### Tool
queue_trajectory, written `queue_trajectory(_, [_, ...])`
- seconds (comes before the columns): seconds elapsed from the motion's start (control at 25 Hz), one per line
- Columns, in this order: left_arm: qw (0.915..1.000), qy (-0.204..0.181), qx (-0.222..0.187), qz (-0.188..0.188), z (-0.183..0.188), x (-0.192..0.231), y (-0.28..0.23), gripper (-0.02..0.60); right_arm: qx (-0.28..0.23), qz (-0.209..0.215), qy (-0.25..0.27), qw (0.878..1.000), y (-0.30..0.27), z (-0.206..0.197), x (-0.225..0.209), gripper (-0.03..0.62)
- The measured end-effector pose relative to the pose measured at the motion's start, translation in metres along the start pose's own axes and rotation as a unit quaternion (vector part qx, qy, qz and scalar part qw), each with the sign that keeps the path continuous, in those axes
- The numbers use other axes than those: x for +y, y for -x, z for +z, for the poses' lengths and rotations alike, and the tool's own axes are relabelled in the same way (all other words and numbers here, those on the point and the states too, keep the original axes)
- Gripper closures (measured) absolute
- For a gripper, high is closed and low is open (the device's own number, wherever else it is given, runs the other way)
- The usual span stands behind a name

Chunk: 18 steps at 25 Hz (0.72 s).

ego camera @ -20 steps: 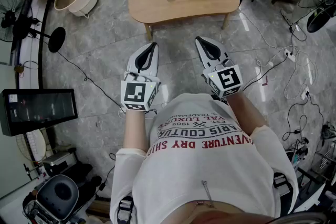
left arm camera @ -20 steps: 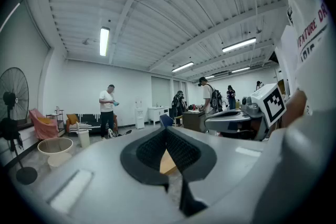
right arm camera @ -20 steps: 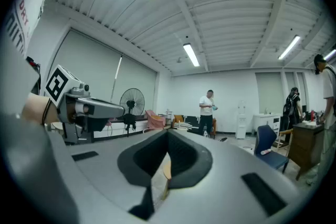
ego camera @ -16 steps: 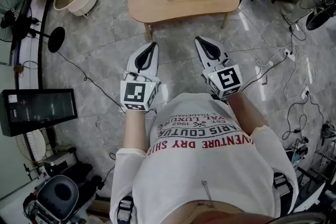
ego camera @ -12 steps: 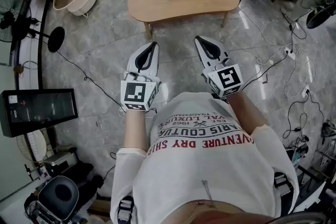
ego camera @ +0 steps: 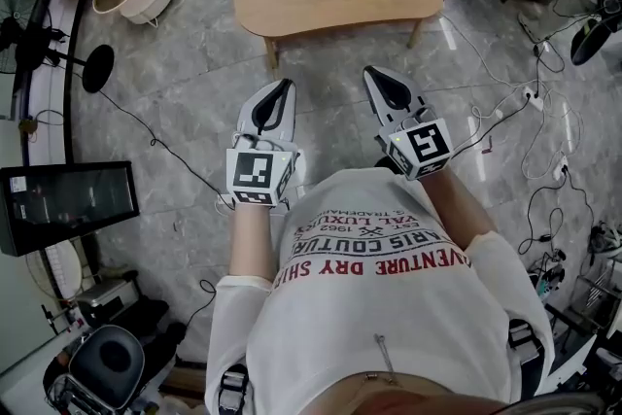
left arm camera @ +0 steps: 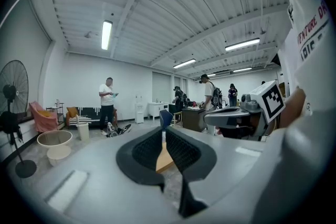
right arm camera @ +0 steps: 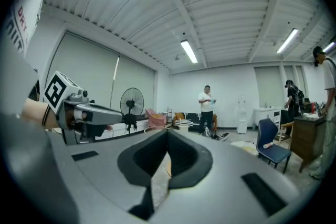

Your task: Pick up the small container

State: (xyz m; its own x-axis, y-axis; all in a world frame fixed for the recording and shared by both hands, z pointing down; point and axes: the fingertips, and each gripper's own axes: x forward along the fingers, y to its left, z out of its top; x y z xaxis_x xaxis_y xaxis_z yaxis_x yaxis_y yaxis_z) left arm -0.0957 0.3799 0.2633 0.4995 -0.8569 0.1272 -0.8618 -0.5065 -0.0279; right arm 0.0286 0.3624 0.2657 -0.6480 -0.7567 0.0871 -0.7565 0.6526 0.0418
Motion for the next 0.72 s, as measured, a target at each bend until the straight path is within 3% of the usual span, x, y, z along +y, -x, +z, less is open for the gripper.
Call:
queue_trajectory(0.08, [1.0,0.004,0.001,-0.003,-0.003,0.0,-0.004,0.558,0.004,0.0,-0.006,1.0,-0.003,-0.003,-0.003,0.598])
queue_trajectory(0.12, [0.9999,0.009,-0.002,-0.007,-0.004,0.0,-0.007,0.484,0.007,0.003,-0.007,1.0,-0.005,-0.005,-0.005,0.598])
queue_trajectory(0.16, [0.9998,0.013,-0.003,-0.011,-0.006,-0.001,-0.011,0.348,0.01,0.008,-0.008,1.0,-0.008,-0.007,-0.006,0.599])
queue_trajectory(0.2, [0.9998,0.015,0.0,-0.012,-0.009,0.0,-0.015,0.287,0.011,0.014,-0.007,1.0,-0.011,-0.008,-0.007,0.597])
queue_trajectory(0.48, [0.9989,0.026,0.029,0.027,-0.029,0.02,-0.066,0.252,0.013,0.047,-0.012,0.999,-0.053,-0.022,-0.05,0.597])
queue_trajectory(0.72, [0.996,0.037,0.041,0.071,-0.027,0.059,-0.149,0.25,0.016,0.089,-0.018,0.996,-0.121,-0.03,-0.124,0.597])
